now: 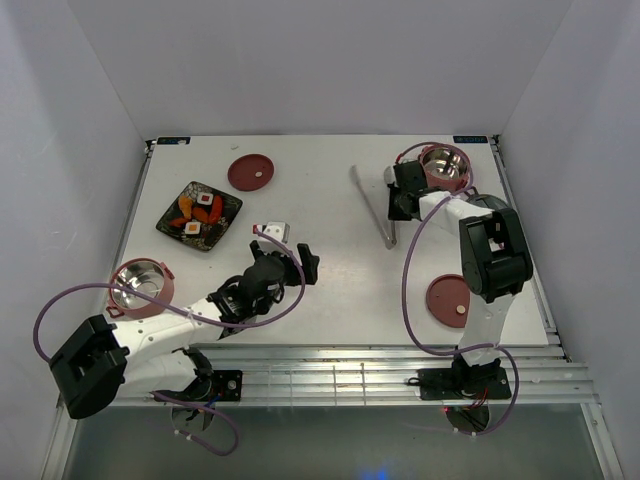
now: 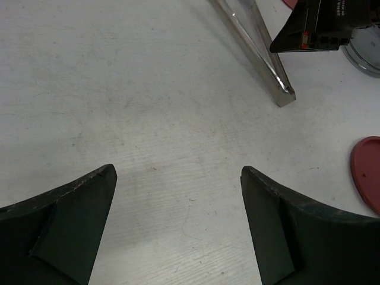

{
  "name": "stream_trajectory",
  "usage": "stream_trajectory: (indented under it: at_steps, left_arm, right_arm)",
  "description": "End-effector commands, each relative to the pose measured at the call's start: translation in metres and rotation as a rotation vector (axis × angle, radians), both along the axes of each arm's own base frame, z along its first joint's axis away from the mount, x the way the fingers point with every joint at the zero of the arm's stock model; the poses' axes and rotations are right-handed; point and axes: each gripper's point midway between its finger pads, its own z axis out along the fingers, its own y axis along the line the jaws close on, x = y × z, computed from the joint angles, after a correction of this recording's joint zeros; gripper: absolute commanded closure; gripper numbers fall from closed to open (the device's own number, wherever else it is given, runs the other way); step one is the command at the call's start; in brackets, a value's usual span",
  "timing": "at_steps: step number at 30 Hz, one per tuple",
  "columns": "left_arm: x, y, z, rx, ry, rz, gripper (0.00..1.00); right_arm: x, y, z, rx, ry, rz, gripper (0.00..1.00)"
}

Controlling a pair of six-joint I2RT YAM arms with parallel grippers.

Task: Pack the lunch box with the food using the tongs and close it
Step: Move the clamp to the center of the board.

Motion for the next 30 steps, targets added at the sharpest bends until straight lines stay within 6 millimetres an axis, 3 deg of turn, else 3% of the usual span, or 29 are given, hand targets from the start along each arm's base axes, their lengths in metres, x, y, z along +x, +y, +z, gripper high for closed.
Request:
stream_trajectory:
  at_steps: [1, 12, 15, 17, 19, 22, 24, 27, 28, 30]
  left_arm:
    - [0.002, 0.006, 0.013, -0.019, -0.038, 0.024, 0.04]
    - [0.003, 0.015, 0.013, -0.016, -0.051, 0.058, 0.04]
    - [0.006, 0.014, 0.015, -0.025, -0.046, 0.076, 0.05]
    - [0.007, 0.011, 0.019, -0.042, -0.033, 0.081, 0.05]
    - [0.009, 0.009, 0.024, -0.055, -0.028, 0.093, 0.05]
    - [0.012, 0.017, 0.030, -0.045, -0.025, 0.144, 0.06]
    - [0.015, 0.026, 0.040, -0.031, -0.031, 0.196, 0.06]
    - [0.014, 0.030, 0.052, -0.052, -0.038, 0.213, 0.05]
    - [0.014, 0.030, 0.054, -0.060, -0.037, 0.208, 0.05]
    - [0.014, 0.027, 0.058, -0.064, -0.030, 0.196, 0.05]
  right_arm:
    - [0.002, 0.025, 0.013, 0.042, -0.023, 0.002, 0.92]
    - [-0.017, 0.053, 0.017, 0.076, -0.025, 0.000, 0.92]
    - [-0.030, 0.069, 0.018, 0.104, -0.016, -0.031, 0.91]
    - [-0.041, 0.088, 0.018, 0.134, -0.007, -0.035, 0.84]
    - [-0.049, 0.105, 0.015, 0.150, 0.001, -0.027, 0.84]
    - [-0.057, 0.127, 0.017, 0.193, 0.002, -0.027, 0.82]
    - [-0.062, 0.142, 0.025, 0.224, -0.015, -0.012, 0.77]
    - [-0.069, 0.158, 0.044, 0.256, -0.052, 0.024, 0.61]
    - [-0.071, 0.160, 0.051, 0.265, -0.059, 0.039, 0.52]
    - [-0.077, 0.162, 0.068, 0.280, -0.075, 0.072, 0.45]
